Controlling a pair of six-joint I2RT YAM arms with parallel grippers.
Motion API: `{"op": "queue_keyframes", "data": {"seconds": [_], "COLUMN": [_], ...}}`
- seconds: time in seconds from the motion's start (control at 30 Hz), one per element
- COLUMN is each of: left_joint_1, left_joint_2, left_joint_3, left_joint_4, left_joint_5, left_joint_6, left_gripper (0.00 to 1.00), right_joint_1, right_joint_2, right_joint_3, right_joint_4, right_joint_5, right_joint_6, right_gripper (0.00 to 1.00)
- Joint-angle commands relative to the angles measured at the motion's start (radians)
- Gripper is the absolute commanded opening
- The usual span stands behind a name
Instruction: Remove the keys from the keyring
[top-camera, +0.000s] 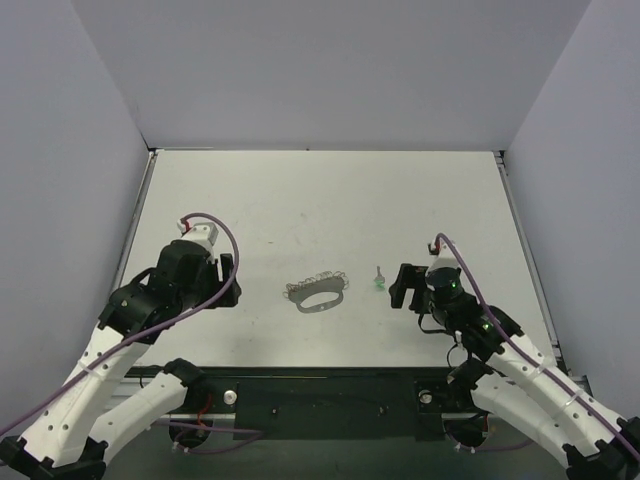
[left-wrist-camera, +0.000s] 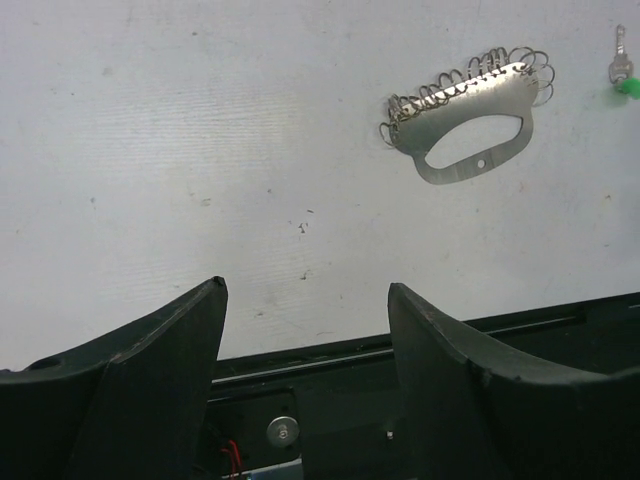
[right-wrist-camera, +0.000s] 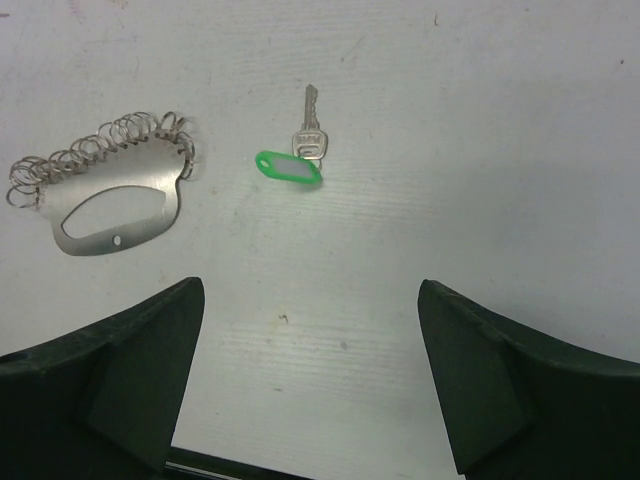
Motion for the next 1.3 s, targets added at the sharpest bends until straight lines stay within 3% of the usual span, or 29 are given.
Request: {"op": "queue_keyframes", "data": {"seconds": [0.0,0.13,0.17,0.2,0.33,0.73,1.27], "left_joint_1": [0.005,0.005,0.005,0.005,0.005,0.005,0.005], "left_joint_2": [-0.051,-0.114,-0.129,-0.151,-0.223,-0.306,-0.283], "left_joint_3": [-0.049,-0.132,-0.149,-0.173,-0.207,-0.244,-0.243], "left_joint_4": [0.17,0.277,0.305,0.318,0.372,0.395,0.383], "left_joint_5": [0.039,-0.007,-0.011,-0.022,-0.038,-0.038,-0.036], "left_joint_6": [-0.02,-0.022,-0.02,-0.025,0.003,0.047,0.05], "left_gripper": [0.75,0.76,0.84,0.85,0.86,0.87,0.87], "right_joint_1": [0.055,0.181,0.236,0.258,0.373,0.439,0.469], "right_joint_2": [-0.103,-0.171,-0.179,-0.198,-0.245,-0.363,-0.65], "right_joint_3": [-0.113,-0.153,-0.156,-0.174,-0.205,-0.274,-0.337], "right_joint_4": [0.065,0.03,0.022,0.019,0.036,0.165,0.065], "right_joint_5": [0.121,0.368,0.401,0.462,0.565,0.618,0.553], "right_joint_6": [0.062,0.103,0.119,0.129,0.146,0.083,0.137], "right_gripper": [0.83,0.84,0.84,0.84,0.85,0.87,0.87]}}
